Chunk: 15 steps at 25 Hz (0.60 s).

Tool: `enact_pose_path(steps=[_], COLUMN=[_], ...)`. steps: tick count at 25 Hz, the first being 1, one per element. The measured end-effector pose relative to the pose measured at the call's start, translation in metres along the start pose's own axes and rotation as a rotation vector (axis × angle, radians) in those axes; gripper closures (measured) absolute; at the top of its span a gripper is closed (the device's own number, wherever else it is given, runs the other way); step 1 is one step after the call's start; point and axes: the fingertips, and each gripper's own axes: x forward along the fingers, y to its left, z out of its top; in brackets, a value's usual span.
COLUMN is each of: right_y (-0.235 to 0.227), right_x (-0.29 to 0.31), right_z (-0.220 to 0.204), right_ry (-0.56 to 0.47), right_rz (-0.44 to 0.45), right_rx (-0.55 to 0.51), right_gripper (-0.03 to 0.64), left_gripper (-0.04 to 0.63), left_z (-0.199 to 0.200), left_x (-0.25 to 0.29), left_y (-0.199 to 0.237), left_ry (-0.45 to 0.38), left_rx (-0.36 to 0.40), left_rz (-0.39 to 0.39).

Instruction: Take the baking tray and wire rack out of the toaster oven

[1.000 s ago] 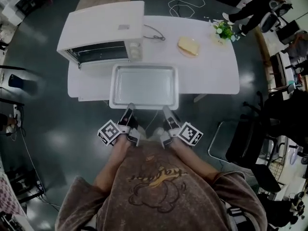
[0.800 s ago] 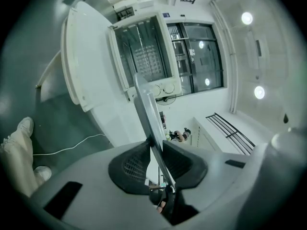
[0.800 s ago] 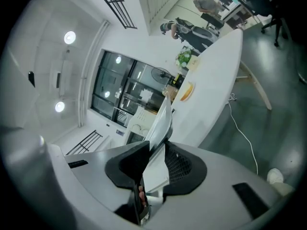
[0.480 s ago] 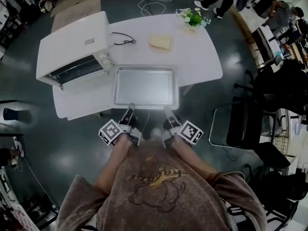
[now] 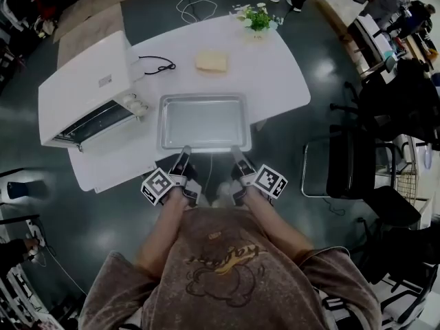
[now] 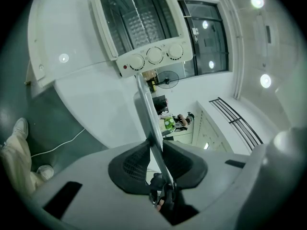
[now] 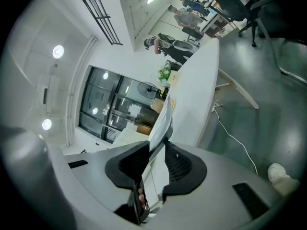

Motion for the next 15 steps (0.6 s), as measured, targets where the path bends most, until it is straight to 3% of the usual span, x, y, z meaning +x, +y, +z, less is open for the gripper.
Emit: enact_pose_path(steps=[15], right_y=[-0.041], right_x=[0.044], right_z=[0.006], right_ry=[-0.037], right_rz=[-0.061], right_rx=[0.052], right_gripper=[0.523], left_gripper=[0.518], left_z=[0.017], left_x=[0.048], left_y=[0.040], left_ry=[0.069], left_rx=[-0.008], left_rz=[0.046])
